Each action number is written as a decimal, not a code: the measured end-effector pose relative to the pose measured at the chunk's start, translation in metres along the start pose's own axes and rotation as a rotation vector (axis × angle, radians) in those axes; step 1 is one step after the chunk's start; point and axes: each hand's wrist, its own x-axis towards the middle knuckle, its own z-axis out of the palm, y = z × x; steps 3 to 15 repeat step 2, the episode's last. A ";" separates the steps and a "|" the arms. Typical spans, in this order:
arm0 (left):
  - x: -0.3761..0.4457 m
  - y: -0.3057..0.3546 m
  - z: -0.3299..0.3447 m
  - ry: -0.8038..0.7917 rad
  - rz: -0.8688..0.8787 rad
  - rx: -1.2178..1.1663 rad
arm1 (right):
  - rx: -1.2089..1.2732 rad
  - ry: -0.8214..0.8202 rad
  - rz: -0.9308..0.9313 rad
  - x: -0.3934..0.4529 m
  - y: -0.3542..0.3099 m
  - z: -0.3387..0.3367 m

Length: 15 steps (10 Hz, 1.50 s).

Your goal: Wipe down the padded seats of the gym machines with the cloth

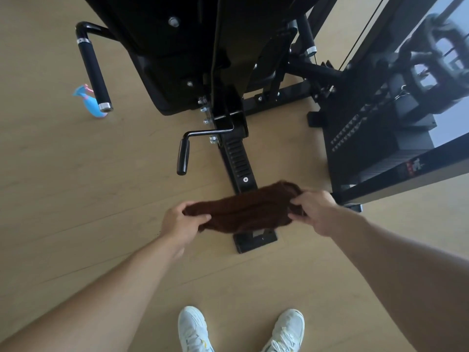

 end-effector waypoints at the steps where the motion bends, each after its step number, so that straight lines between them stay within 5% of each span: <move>1: 0.010 0.040 -0.002 0.051 0.145 -0.013 | 0.069 0.008 -0.153 0.000 -0.041 0.009; 2: 0.006 0.071 -0.003 0.118 0.177 0.059 | -0.030 0.087 -0.290 0.001 -0.068 0.012; 15: 0.006 0.071 -0.003 0.118 0.177 0.059 | -0.030 0.087 -0.290 0.001 -0.068 0.012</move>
